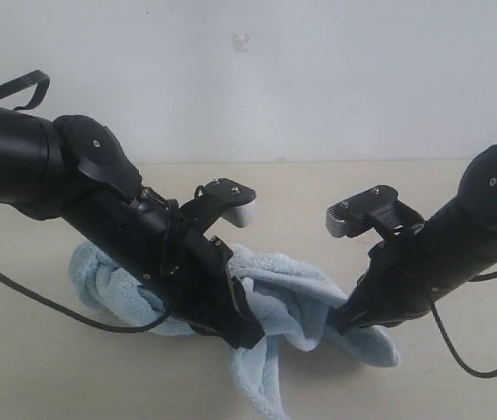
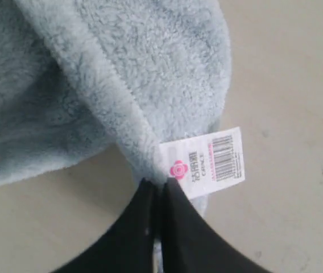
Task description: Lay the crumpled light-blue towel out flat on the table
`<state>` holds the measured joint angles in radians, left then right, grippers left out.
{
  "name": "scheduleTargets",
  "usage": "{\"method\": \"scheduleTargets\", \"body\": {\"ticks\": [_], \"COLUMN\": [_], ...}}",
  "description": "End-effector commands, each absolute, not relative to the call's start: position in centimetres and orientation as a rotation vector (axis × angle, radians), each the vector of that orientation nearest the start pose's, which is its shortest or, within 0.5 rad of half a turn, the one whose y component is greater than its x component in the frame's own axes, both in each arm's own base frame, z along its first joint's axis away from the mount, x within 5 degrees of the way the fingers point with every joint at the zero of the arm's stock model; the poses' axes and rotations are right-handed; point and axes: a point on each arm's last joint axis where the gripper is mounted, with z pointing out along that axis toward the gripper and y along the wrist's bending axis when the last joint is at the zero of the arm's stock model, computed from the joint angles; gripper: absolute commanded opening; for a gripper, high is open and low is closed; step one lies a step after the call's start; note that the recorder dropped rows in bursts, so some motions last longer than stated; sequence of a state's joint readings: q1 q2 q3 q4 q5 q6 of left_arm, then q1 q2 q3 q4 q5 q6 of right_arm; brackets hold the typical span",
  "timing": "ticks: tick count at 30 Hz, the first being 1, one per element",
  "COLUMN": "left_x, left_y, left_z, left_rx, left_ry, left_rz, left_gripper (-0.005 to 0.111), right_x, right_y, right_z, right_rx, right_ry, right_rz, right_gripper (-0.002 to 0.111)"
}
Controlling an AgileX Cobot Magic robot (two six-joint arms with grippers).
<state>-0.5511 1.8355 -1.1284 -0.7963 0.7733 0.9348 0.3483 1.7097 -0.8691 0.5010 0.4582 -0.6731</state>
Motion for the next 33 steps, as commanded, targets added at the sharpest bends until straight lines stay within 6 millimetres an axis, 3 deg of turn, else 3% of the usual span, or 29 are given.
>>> {"method": "scheduleTargets", "body": {"ticks": [1, 4, 6, 11, 16, 21, 28, 31, 33], "left_x": [28.4, 29.7, 30.4, 30.9, 31.7, 31.9, 32.1, 32.0, 31.8], "left_y": [-20.4, -16.2, -13.2, -5.8, -2.5, -1.4, -1.6, -1.6, -1.5], "left_z": [19.9, 22.1, 22.7, 20.4, 20.5, 20.6, 19.0, 18.2, 17.2], "left_rx": [1.197, 1.016, 0.872, 0.5, 0.276, 0.149, 0.14, 0.144, 0.16], "left_ry": [2.513, 2.557, 2.576, 2.666, 2.589, 2.573, 2.641, 2.671, 2.706], "left_rz": [-0.724, -0.434, -0.275, -0.093, -0.05, -0.09, -0.12, -0.12, -0.115], "left_gripper": [0.004, 0.004, 0.004, 0.004, 0.004, 0.004, 0.004, 0.004, 0.004], "right_x": [28.0, 28.2, 28.3, 28.7, 29.2, 29.7, 29.6, 29.2, 28.7], "right_y": [11.2, 8.1, 6.1, 1.0, -0.5, -0.4, -0.3, -0.3, -0.2], "right_z": [18.0, 19.9, 20.7, 20.3, 20.3, 20.5, 20.4, 19.8, 18.9], "right_rx": [-0.711, -0.662, -0.578, -0.232, -0.104, -0.064, -0.021, -0.035, -0.054], "right_ry": [2.672, 2.642, 2.636, 2.693, 2.631, 2.573, 2.588, 2.611, 2.614], "right_rz": [0.202, -0.24, -0.422, -0.402, -0.326, -0.272, -0.243, -0.25, -0.23], "right_gripper": [0.0, 0.0, 0.0, 0.0, 0.0, 0.0, 0.0, 0.007, 0.018]}}
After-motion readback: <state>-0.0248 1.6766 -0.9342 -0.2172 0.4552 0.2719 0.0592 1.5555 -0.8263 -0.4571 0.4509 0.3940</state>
